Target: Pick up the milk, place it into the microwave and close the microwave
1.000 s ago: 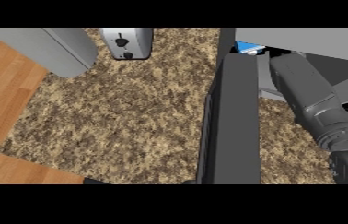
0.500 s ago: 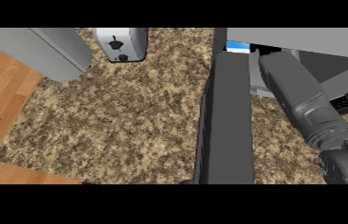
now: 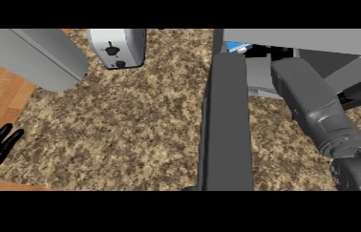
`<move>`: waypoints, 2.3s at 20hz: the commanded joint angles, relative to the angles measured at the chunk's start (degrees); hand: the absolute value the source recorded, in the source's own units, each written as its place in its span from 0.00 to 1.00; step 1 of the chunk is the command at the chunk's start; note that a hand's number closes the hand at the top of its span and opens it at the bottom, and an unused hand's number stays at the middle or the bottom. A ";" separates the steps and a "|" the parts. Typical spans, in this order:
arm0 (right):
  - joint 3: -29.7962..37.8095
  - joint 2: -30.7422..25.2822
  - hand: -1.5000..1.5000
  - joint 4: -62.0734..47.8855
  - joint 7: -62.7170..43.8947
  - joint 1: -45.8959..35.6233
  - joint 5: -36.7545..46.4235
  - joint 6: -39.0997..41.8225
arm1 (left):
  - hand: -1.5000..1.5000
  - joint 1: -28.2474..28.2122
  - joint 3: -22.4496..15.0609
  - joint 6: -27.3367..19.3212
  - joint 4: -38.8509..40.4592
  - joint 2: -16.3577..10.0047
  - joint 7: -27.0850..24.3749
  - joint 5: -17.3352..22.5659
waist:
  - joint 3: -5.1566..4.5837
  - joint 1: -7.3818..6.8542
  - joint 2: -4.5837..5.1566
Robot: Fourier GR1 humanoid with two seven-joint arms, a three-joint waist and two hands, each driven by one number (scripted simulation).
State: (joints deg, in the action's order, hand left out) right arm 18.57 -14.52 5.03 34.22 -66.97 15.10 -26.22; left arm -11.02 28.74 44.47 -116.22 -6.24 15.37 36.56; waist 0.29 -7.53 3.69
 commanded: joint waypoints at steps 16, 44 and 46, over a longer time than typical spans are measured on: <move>6.25 3.08 0.00 1.89 12.46 12.86 -8.33 29.60 | 0.00 -0.64 -11.87 12.06 5.95 4.95 -2.19 -9.39 | -0.20 6.31 -3.07; -0.41 5.54 0.00 29.63 21.33 57.47 -11.49 41.21 | 1.00 12.49 -34.52 -4.75 29.38 6.24 -29.47 -51.31 | -0.65 11.62 -4.44; -1.90 6.10 0.00 34.75 20.31 62.95 -11.89 42.92 | 1.00 15.28 -35.09 -6.32 30.72 6.23 -28.24 -50.79 | -0.67 11.80 -4.48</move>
State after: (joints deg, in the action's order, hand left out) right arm 17.14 -7.40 32.58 53.89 -10.83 4.98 11.82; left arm 1.52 -3.10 41.38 -88.70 -0.04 -10.95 -10.93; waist -0.34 4.07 -0.81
